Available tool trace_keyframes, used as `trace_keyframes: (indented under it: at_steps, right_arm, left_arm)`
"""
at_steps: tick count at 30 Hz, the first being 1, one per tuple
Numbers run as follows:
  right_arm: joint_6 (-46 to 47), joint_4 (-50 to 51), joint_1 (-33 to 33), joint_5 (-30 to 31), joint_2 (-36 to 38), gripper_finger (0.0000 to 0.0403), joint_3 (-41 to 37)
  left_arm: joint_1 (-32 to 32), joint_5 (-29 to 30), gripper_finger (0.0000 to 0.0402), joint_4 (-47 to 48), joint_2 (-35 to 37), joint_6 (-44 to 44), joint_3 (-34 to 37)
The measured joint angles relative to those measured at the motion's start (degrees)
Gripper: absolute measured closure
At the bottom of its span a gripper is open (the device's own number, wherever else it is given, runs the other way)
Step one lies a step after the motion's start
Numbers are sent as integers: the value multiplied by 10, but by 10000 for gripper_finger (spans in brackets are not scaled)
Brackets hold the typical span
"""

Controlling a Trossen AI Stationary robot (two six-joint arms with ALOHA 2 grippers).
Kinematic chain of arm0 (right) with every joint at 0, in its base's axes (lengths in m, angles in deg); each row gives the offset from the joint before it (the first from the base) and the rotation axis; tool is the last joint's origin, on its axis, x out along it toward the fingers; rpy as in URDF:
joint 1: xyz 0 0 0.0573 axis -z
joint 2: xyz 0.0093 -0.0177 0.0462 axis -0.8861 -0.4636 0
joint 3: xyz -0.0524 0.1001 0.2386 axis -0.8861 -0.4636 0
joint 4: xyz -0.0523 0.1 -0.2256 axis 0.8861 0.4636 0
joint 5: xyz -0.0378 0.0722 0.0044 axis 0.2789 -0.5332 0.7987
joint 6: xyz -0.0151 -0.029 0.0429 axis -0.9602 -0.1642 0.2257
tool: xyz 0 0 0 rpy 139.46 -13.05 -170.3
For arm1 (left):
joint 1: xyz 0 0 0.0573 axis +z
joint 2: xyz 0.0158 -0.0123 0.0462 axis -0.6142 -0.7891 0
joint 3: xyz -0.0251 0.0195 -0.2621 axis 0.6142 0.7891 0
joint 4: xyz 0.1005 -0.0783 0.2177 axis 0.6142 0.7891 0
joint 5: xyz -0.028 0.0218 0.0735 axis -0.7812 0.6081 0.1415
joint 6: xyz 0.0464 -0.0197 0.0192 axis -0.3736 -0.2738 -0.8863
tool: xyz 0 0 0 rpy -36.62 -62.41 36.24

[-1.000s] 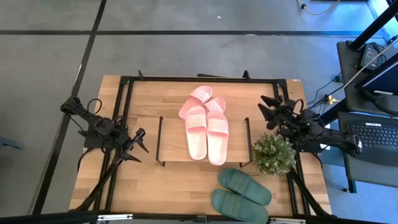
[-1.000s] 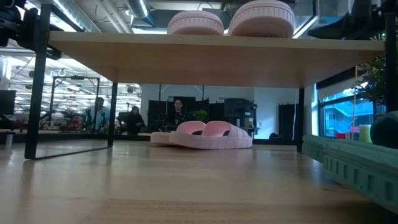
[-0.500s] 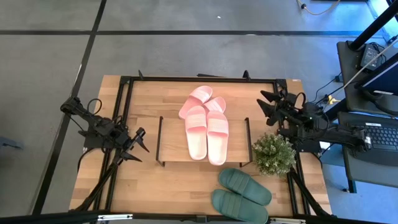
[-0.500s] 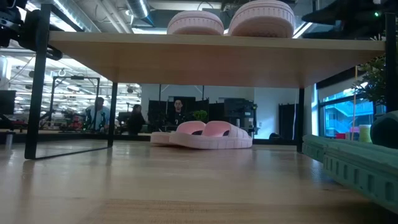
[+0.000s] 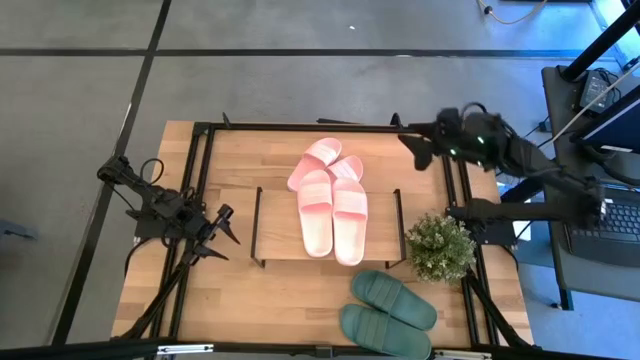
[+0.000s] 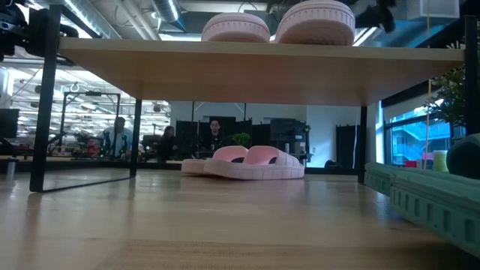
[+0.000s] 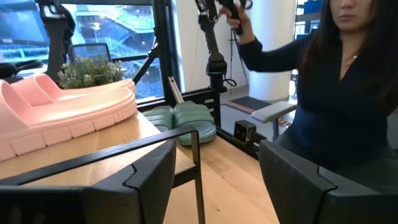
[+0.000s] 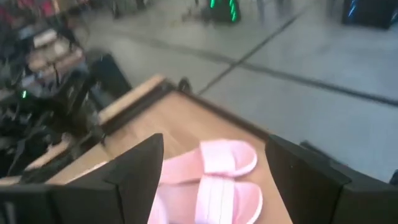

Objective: Pick and place slides into the shelf
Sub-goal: Put the pink slipper under the shelf

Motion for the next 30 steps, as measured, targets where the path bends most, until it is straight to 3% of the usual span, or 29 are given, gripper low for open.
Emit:
trace_keyframes:
  at_steps: [8, 11, 16, 23, 30]
  right_arm:
    - [-27, 113, 102, -201, -204, 121, 186]
    - [-33, 133, 148, -247, -271, 121, 216]
    - [-85, 132, 213, -384, -365, 121, 221]
    - [-135, 132, 278, -419, -466, 121, 221]
    - [-147, 169, 308, -493, -540, 121, 221]
  left_arm:
    - [0, 0, 180, 0, 0, 9, 0]
    - [0, 0, 180, 0, 0, 9, 0]
    - [0, 0, 180, 0, 0, 9, 0]
    - [0, 0, 180, 0, 0, 9, 0]
    - [0, 0, 180, 0, 0, 9, 0]
